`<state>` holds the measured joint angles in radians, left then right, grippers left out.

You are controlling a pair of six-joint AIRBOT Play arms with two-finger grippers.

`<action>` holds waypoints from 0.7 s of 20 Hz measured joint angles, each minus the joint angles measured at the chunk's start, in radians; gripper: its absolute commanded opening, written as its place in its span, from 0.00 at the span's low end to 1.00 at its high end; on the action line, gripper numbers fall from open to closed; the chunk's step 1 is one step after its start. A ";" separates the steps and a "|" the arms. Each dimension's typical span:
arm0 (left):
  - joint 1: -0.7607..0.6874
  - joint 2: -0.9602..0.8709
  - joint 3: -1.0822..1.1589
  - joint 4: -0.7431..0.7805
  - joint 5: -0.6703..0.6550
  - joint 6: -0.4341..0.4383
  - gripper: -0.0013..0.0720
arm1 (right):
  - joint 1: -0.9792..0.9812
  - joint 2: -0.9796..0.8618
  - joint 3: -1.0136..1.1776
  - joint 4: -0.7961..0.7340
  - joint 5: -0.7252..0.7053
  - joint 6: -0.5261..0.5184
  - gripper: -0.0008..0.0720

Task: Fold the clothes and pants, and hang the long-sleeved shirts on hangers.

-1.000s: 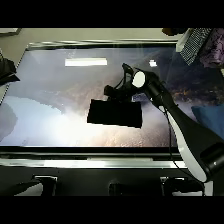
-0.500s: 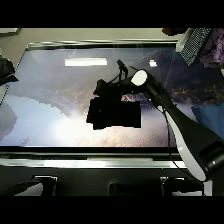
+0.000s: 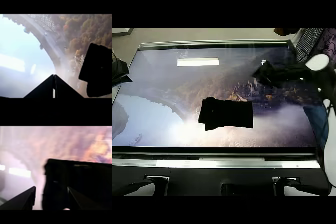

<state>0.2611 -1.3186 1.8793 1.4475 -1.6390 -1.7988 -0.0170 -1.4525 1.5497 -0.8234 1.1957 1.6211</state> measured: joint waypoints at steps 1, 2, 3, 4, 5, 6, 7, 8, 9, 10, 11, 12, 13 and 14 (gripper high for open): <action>0.000 -0.002 0.000 0.000 0.000 0.000 0.04 | -0.045 0.004 -0.048 -0.009 0.020 -0.024 0.66; 0.000 -0.006 0.000 0.000 0.000 0.000 0.04 | -0.079 0.005 -0.101 -0.014 0.023 -0.047 0.66; 0.000 -0.008 0.000 0.000 0.000 0.000 0.04 | -0.104 0.002 -0.163 -0.015 0.022 -0.074 0.66; 0.000 -0.010 0.000 0.000 0.000 0.000 0.04 | -0.121 -0.005 -0.221 -0.007 0.019 -0.102 0.66; 0.000 -0.013 0.000 0.000 0.000 0.000 0.04 | -0.133 -0.016 -0.281 0.014 0.007 -0.134 0.65; 0.000 -0.014 0.000 0.000 0.000 0.000 0.04 | -0.142 -0.029 -0.332 0.041 -0.008 -0.165 0.65; 0.000 -0.015 0.000 0.000 0.000 0.000 0.04 | -0.148 -0.045 -0.380 0.069 -0.027 -0.199 0.65; 0.000 -0.016 0.000 0.000 0.000 0.000 0.04 | -0.153 -0.064 -0.419 0.096 -0.047 -0.229 0.65; 0.000 -0.017 0.000 0.000 0.000 0.000 0.04 | -0.156 -0.083 -0.447 0.119 -0.060 -0.254 0.65; 0.000 -0.017 0.000 0.000 0.000 0.000 0.04 | -0.158 -0.102 -0.470 0.142 -0.072 -0.279 0.65; 0.000 -0.018 0.000 0.000 0.000 0.000 0.04 | -0.159 -0.122 -0.488 0.171 -0.085 -0.303 0.65; 0.000 -0.018 0.000 0.000 0.000 0.000 0.04 | -0.159 -0.141 -0.500 0.196 -0.096 -0.323 0.65; 0.000 -0.018 0.000 0.000 0.000 0.000 0.04 | -0.154 -0.159 -0.510 0.219 -0.105 -0.342 0.62; 0.000 -0.018 0.000 0.000 0.000 0.000 0.04 | -0.142 -0.176 -0.516 0.239 -0.116 -0.358 0.59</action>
<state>0.2611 -1.3361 1.8790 1.4479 -1.6386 -1.7988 -0.1593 -1.6283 1.0336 -0.5846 1.0798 1.2633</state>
